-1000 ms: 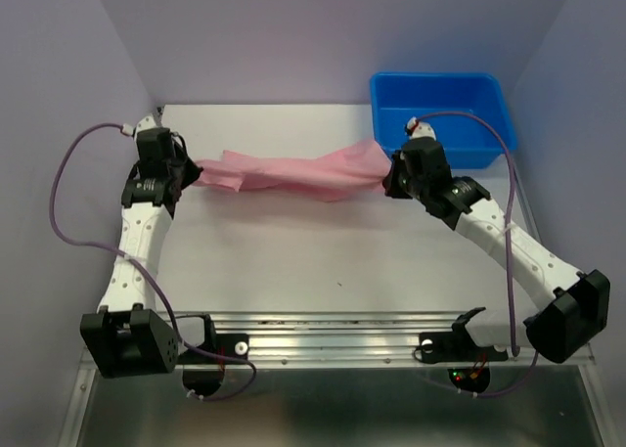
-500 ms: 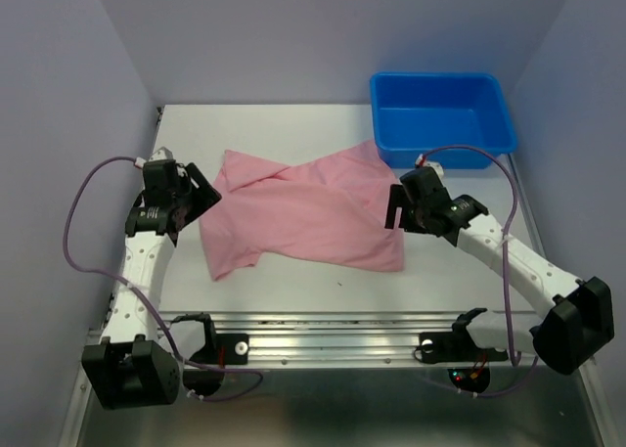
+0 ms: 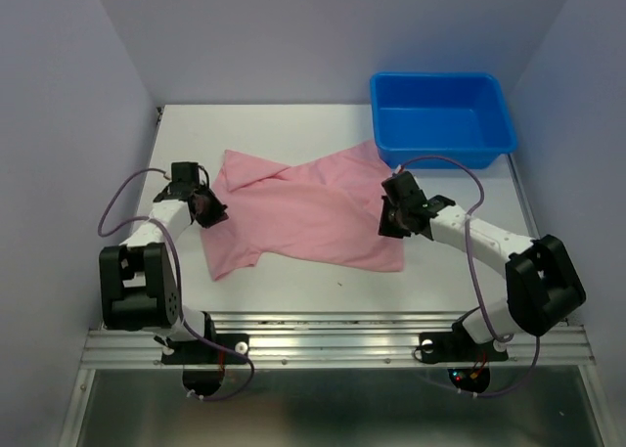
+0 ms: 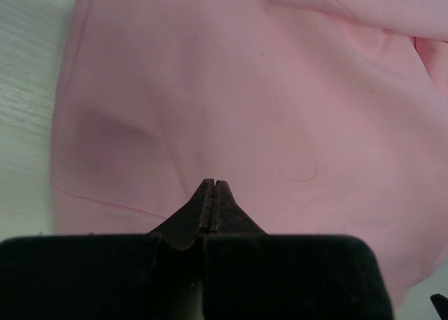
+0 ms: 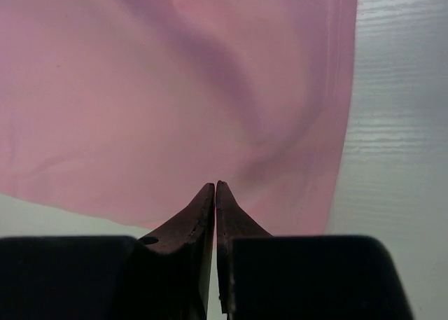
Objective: Roll the t-shirts
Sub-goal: Flatten out the T-shirt at the center of the board.
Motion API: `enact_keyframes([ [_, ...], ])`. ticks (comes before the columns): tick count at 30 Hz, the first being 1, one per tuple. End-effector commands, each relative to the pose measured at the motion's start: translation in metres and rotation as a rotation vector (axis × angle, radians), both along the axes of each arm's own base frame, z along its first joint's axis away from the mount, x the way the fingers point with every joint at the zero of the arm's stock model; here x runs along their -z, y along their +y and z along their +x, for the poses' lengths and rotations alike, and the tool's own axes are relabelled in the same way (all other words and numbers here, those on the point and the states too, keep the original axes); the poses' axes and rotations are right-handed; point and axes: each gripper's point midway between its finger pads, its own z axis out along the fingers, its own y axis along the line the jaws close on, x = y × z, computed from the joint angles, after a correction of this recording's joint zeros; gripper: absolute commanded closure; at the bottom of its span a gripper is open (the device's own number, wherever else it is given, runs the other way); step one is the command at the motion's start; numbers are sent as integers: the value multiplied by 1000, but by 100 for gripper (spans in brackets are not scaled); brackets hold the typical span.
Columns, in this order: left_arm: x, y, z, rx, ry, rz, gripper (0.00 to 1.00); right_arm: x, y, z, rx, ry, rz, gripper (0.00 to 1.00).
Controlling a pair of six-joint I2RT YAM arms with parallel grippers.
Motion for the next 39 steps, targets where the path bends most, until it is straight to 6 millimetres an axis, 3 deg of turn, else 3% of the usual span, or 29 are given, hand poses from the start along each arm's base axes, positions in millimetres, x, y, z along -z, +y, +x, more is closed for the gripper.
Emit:
enact_keyframes([
  [1,-3,-2,17,-20,-50,-28,100,7,15,20,2,-41,39,91],
  [7,29,2,33,-58,32,-1,100,44,7,38,35,1,-38,93],
  [14,50,-1,64,-70,88,21,100,67,-18,57,117,32,-102,93],
  [15,60,-4,65,-63,114,23,100,72,-22,58,127,38,-107,93],
  [23,64,-28,100,-28,117,34,100,93,-55,85,197,61,-166,93],
  [24,59,-28,112,-26,98,46,100,94,-58,93,202,59,-170,94],
  [26,55,-27,118,-24,104,63,100,93,-56,100,194,53,-174,94],
  [29,33,-28,137,-14,64,78,100,87,-55,109,181,41,-163,94],
  [32,16,-26,132,10,50,104,100,76,-51,108,160,25,-138,92],
  [33,-1,-18,131,-11,13,147,100,65,-49,108,156,4,-121,88],
  [35,-9,-12,114,-1,18,178,100,59,-46,99,130,4,-93,79],
  [36,-27,-7,109,-16,-18,203,98,46,-44,98,124,-20,-71,70],
  [39,-39,1,77,-19,-20,231,89,29,-40,86,114,-39,-19,47],
])
